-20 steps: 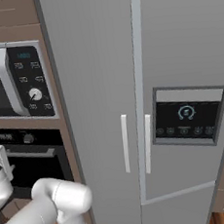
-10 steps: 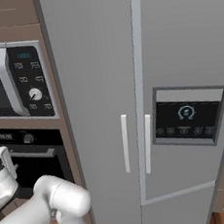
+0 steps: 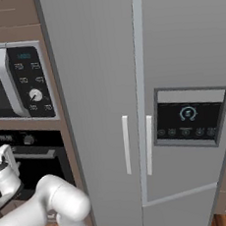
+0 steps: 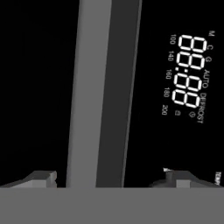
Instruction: Take the fish from the oven and place it on the plate on the counter.
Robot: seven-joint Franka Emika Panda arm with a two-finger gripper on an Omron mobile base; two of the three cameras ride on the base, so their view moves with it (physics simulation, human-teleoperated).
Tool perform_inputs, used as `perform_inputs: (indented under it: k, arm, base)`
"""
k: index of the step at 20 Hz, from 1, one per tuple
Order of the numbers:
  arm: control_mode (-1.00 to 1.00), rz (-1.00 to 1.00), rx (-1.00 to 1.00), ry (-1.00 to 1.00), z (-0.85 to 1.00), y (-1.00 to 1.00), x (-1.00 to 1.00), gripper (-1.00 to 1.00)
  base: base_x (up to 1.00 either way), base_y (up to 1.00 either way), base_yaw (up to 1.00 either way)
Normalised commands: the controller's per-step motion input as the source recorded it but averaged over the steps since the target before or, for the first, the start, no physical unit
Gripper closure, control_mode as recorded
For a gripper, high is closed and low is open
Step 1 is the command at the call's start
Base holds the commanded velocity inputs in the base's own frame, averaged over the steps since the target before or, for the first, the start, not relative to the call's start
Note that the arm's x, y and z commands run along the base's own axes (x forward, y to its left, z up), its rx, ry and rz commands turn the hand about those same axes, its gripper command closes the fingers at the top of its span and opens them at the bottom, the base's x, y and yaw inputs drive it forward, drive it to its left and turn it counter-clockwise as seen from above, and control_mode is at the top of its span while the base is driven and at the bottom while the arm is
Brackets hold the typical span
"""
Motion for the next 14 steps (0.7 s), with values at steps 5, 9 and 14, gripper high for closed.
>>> perform_inputs:
  k: [5, 9, 14]
  arm:
    - [-1.0, 0.0, 0.0, 0.0, -0.19, 0.12, 0.29, -1.0]
    - [-1.0, 0.0, 0.0, 0.0, -0.28, 0.16, 0.23, -1.0]
    - [-1.0, 0.0, 0.0, 0.0, -0.38, 0.24, 0.19, -1.0]
  base:
    - [0.0, 0.0, 0.0]
    - [0.0, 0.0, 0.0]
    - [0.0, 0.0, 0.0]
